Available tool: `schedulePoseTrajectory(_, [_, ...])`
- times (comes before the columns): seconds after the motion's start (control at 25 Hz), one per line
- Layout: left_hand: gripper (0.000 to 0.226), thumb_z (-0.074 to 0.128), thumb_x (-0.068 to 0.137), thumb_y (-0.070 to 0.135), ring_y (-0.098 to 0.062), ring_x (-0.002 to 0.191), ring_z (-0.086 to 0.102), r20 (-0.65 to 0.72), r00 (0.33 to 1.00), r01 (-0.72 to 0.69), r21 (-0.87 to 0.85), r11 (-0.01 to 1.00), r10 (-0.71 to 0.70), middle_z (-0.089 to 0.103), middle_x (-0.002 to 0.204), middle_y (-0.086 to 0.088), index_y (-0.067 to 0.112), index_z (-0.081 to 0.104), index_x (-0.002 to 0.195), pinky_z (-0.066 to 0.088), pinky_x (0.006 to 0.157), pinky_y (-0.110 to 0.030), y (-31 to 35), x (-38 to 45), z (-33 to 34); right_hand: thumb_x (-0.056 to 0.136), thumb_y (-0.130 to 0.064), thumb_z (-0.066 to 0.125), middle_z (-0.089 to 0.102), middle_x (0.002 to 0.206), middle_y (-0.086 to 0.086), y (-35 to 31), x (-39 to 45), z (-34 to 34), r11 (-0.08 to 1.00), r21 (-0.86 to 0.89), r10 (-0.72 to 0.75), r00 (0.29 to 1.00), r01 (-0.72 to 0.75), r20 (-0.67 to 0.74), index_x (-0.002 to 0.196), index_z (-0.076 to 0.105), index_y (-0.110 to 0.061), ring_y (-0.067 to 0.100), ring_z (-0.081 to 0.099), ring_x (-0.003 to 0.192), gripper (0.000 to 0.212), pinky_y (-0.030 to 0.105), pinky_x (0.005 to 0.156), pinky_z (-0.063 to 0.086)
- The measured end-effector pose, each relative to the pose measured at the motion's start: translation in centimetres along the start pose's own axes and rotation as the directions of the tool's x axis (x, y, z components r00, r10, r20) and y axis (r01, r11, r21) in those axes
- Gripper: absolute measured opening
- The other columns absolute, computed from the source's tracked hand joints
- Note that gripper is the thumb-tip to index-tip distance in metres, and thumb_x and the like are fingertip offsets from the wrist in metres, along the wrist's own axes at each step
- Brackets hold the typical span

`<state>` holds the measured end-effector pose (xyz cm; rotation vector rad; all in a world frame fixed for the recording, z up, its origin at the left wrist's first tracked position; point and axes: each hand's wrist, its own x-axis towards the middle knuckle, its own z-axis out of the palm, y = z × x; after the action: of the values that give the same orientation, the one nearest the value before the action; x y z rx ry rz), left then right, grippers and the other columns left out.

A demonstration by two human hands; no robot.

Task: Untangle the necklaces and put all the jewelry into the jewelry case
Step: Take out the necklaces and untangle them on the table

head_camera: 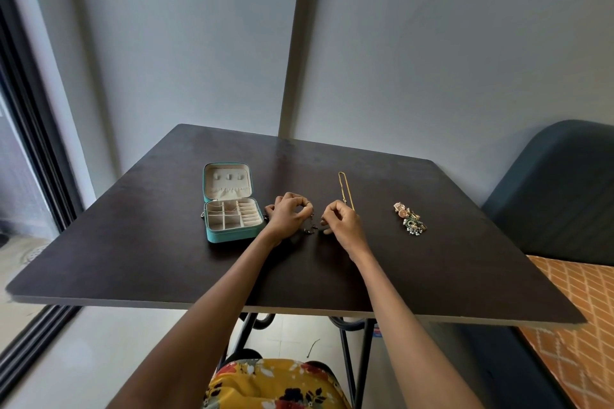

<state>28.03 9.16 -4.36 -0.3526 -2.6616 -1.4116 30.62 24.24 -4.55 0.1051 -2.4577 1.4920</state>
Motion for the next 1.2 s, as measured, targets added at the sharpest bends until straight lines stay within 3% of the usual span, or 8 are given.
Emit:
schedulePoseTrajectory(0.16, [0.011, 0.054, 0.091, 0.029, -0.018, 0.116, 0.037, 0.002, 1.0, -0.009, -0.019, 1.0, 0.009, 0.053, 0.115, 0.0, 0.025, 0.062, 0.083, 0.024, 0.107, -0.047, -0.28, 0.13, 0.14, 0.088, -0.016, 0.063, 0.064, 0.079, 0.001, -0.32, -0.34, -0.17, 0.998, 0.051, -0.03, 1.0, 0.031, -0.008, 0.087, 0.064, -0.016, 0.014, 0.065, 0.075, 0.001, 0.024, 0.058, 0.056])
schedulePoseTrajectory(0.28, [0.011, 0.055, 0.09, 0.03, -0.019, 0.117, 0.037, -0.005, 1.0, -0.013, -0.001, 1.0, 0.013, 0.053, 0.116, 0.0, 0.025, 0.063, 0.084, 0.024, 0.106, -0.045, -0.32, 0.24, 0.12, 0.084, -0.017, 0.069, 0.069, 0.078, -0.001, 0.03, -0.19, 0.12, 0.994, -0.038, -0.1, 0.995, 0.1, -0.002, 0.092, 0.071, -0.018, 0.013, 0.067, 0.072, 0.009, 0.031, 0.061, 0.059])
schedulePoseTrajectory(0.4, [0.012, 0.056, 0.09, 0.031, -0.018, 0.116, 0.037, 0.003, 1.0, -0.013, 0.003, 1.0, 0.013, 0.053, 0.115, 0.001, 0.025, 0.063, 0.083, 0.024, 0.106, -0.046, -0.3, 0.24, 0.14, 0.082, -0.019, 0.071, 0.068, 0.069, -0.012, 0.24, -0.04, 0.28, 0.988, -0.1, -0.12, 0.992, 0.115, -0.04, 0.086, 0.073, -0.022, 0.01, 0.067, 0.066, 0.005, 0.038, 0.065, 0.059])
schedulePoseTrajectory(0.64, [0.013, 0.053, 0.091, 0.029, -0.016, 0.116, 0.036, -0.008, 1.0, -0.006, 0.016, 1.0, 0.006, 0.052, 0.116, 0.001, 0.023, 0.063, 0.085, 0.02, 0.104, -0.041, -0.12, 0.12, 0.06, 0.081, -0.021, 0.062, 0.06, 0.061, -0.012, -0.13, 0.29, 0.51, 0.984, -0.158, -0.082, 0.997, 0.079, -0.01, 0.069, 0.06, -0.028, 0.006, 0.06, 0.062, 0.014, 0.037, 0.065, 0.056])
schedulePoseTrajectory(0.76, [0.014, 0.053, 0.091, 0.028, -0.016, 0.116, 0.037, -0.029, 1.0, 0.005, -0.02, 1.0, -0.006, 0.053, 0.115, 0.001, 0.023, 0.062, 0.082, 0.02, 0.103, -0.04, -0.15, 0.13, -0.02, 0.087, -0.018, 0.059, 0.061, 0.07, -0.008, -0.07, 0.36, 0.38, 0.998, -0.047, -0.037, 0.999, 0.037, -0.003, 0.073, 0.059, -0.029, 0.018, 0.066, 0.073, 0.018, 0.031, 0.058, 0.055])
schedulePoseTrajectory(0.84, [0.013, 0.054, 0.091, 0.027, -0.016, 0.116, 0.037, -0.022, 1.0, 0.005, -0.034, 0.999, -0.006, 0.054, 0.114, 0.001, 0.023, 0.062, 0.081, 0.021, 0.103, -0.04, -0.21, 0.15, 0.03, 0.088, -0.017, 0.062, 0.064, 0.076, -0.003, -0.1, 0.26, 0.3, 0.999, 0.007, -0.043, 0.999, 0.043, -0.006, 0.081, 0.063, -0.027, 0.015, 0.065, 0.074, 0.012, 0.022, 0.053, 0.052])
schedulePoseTrajectory(0.96, [0.013, 0.055, 0.09, 0.028, -0.017, 0.115, 0.038, -0.026, 1.0, 0.0, -0.035, 0.999, -0.001, 0.054, 0.113, 0.0, 0.022, 0.065, 0.084, 0.022, 0.1, -0.038, -0.24, 0.17, 0.05, 0.084, -0.02, 0.069, 0.069, 0.079, 0.004, 0.03, 0.28, 0.4, 0.997, 0.015, -0.074, 0.997, 0.074, 0.025, 0.091, 0.07, -0.02, 0.011, 0.064, 0.07, 0.007, 0.023, 0.055, 0.053])
schedulePoseTrajectory(1.2, [0.013, 0.055, 0.09, 0.029, -0.017, 0.116, 0.037, -0.004, 1.0, 0.001, -0.022, 1.0, -0.001, 0.054, 0.115, 0.0, 0.023, 0.063, 0.082, 0.022, 0.104, -0.041, -0.14, 0.07, -0.01, 0.088, -0.015, 0.062, 0.064, 0.076, 0.003, 0.01, 0.32, 0.39, 0.999, 0.023, -0.044, 0.999, 0.044, 0.008, 0.084, 0.065, -0.017, 0.012, 0.062, 0.069, 0.006, 0.018, 0.052, 0.05])
